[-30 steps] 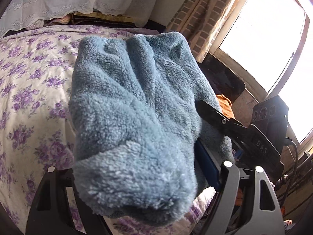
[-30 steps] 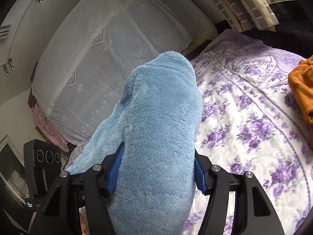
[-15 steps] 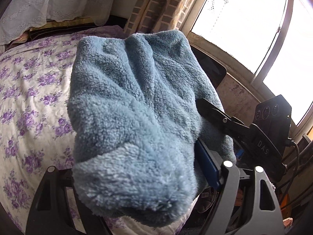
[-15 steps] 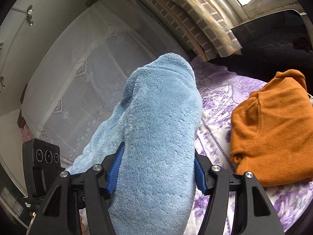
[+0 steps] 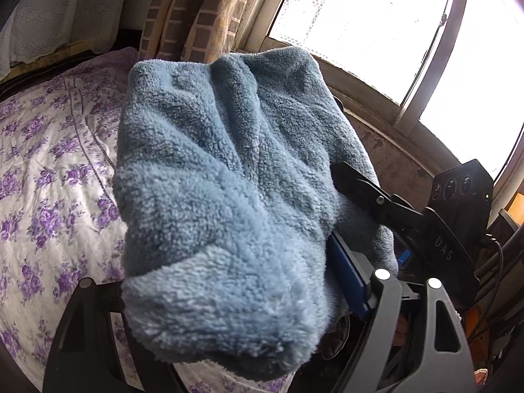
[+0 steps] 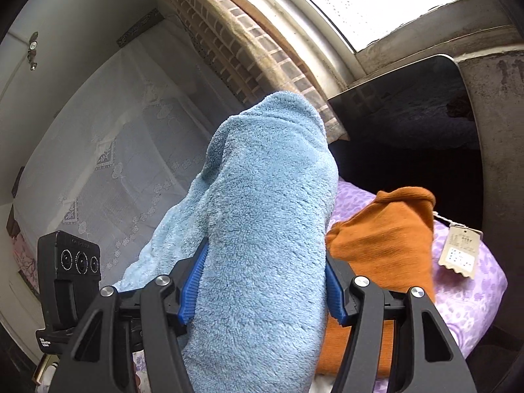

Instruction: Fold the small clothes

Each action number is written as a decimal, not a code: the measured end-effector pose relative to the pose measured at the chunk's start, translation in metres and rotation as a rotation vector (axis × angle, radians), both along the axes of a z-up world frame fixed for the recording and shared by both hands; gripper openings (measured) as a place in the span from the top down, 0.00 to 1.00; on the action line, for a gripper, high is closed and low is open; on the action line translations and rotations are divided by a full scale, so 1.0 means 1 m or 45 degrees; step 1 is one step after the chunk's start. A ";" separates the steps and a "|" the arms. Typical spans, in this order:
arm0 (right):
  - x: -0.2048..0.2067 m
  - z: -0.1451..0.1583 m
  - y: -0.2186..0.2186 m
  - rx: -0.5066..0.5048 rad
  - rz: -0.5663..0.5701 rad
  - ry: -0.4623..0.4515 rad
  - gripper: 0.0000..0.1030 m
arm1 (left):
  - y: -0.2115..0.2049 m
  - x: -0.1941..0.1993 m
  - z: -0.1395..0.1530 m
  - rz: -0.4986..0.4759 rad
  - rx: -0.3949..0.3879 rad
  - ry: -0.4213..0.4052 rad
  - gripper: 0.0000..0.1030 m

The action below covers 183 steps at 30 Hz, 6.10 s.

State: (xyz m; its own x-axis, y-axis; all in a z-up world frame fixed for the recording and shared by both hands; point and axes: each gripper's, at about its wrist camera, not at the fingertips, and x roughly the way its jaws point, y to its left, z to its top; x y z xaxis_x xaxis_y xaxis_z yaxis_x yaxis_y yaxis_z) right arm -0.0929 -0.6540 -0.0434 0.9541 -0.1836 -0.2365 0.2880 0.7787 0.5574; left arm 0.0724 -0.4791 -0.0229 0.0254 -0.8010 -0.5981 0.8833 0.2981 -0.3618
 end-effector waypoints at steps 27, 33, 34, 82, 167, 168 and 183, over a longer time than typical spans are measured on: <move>-0.007 -0.080 -0.073 0.184 -0.093 0.087 0.26 | -0.081 -0.022 -0.057 0.067 0.197 -0.425 0.04; -0.002 -0.072 -0.071 0.167 -0.105 0.119 0.26 | -0.079 -0.030 -0.055 0.087 0.208 -0.498 0.04; -0.002 -0.071 -0.071 0.165 -0.105 0.125 0.26 | -0.079 -0.031 -0.054 0.088 0.209 -0.510 0.04; 0.048 0.029 -0.056 -0.343 -0.179 0.498 0.86 | -0.055 0.040 -0.022 0.383 0.186 -0.363 0.05; -0.043 0.015 0.200 -0.239 -0.493 0.686 0.12 | 0.140 -0.055 -0.006 0.211 0.107 -0.520 0.04; -0.043 0.014 0.200 -0.240 -0.493 0.687 0.12 | 0.139 -0.055 -0.007 0.214 0.110 -0.518 0.04; -0.043 0.014 0.200 -0.247 -0.497 0.691 0.12 | 0.139 -0.042 -0.004 0.245 0.134 -0.471 0.04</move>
State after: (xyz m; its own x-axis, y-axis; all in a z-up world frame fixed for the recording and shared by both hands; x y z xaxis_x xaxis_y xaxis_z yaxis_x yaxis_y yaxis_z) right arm -0.1357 -0.4535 -0.0291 0.5660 -0.5764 -0.5895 0.7657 0.6326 0.1167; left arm 0.0305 -0.3396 -0.0268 0.3961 -0.6958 -0.5992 0.8726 0.4883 0.0098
